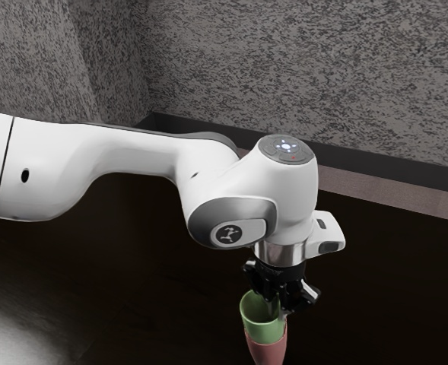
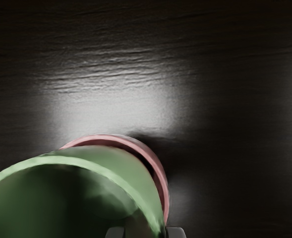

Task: Place the left cup onto the right cup

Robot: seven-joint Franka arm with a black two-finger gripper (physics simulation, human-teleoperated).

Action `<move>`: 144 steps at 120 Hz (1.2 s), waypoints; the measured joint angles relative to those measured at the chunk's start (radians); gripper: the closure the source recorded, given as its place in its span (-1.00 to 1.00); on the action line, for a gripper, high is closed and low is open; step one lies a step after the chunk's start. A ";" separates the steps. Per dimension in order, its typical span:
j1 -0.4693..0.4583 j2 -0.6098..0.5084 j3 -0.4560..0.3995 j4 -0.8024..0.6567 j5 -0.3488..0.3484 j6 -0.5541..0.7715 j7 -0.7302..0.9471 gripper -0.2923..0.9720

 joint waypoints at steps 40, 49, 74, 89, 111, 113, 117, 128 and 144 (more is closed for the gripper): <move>0.000 0.009 0.000 0.000 -0.001 0.002 0.002 -0.10; 0.000 0.008 0.000 0.000 -0.001 0.002 0.003 -0.17; -0.002 0.001 -0.001 0.004 0.000 0.001 0.004 -0.36; -0.003 -0.003 -0.001 0.018 -0.001 -0.003 0.004 -0.44; -0.006 -0.020 -0.001 0.044 -0.001 -0.033 0.005 -0.50; -0.006 -0.024 -0.001 0.045 -0.001 -0.036 0.006 -0.50; -0.005 -0.032 0.000 0.048 -0.001 -0.043 0.007 -0.50; -0.006 -0.048 0.010 0.064 0.000 -0.066 0.010 -0.52; -0.006 -0.065 0.035 0.087 0.001 -0.102 0.022 -0.53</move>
